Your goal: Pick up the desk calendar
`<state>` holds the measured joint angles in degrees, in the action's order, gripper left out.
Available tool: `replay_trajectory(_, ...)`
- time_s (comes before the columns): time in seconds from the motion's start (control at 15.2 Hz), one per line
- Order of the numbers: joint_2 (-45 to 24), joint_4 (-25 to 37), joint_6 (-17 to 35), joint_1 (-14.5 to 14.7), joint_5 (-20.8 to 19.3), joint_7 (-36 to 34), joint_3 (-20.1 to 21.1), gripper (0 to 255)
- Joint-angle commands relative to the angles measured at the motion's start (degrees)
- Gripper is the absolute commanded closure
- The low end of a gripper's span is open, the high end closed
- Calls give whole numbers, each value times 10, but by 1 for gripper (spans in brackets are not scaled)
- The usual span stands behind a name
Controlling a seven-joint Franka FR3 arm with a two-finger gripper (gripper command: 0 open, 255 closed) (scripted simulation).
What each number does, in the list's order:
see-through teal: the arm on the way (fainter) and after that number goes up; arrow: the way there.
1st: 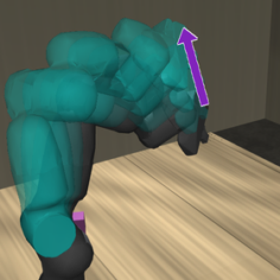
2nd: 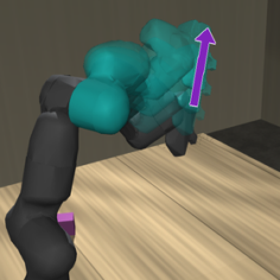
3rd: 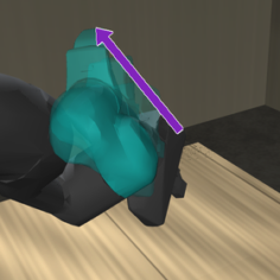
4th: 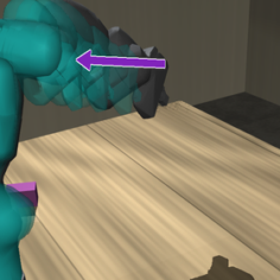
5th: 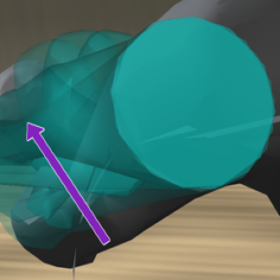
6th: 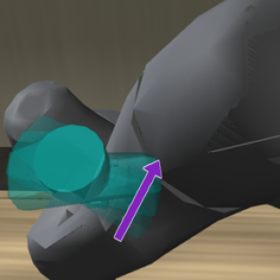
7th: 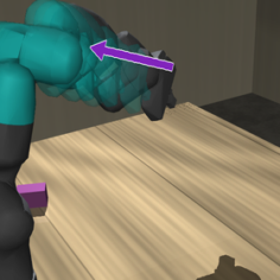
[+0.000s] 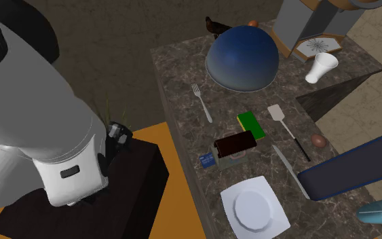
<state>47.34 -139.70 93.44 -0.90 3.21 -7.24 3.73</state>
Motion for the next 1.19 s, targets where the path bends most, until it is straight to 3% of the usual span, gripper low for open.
replay_trajectory(0.0, 0, 0, 0, 0, 0, 0, 0, 0)
replay_trajectory(0.59, -193, 45, 126, 44, 28, 80, 5, 0)
replay_trajectory(1.12, -368, 130, 196, 79, 52, 150, 21, 0)
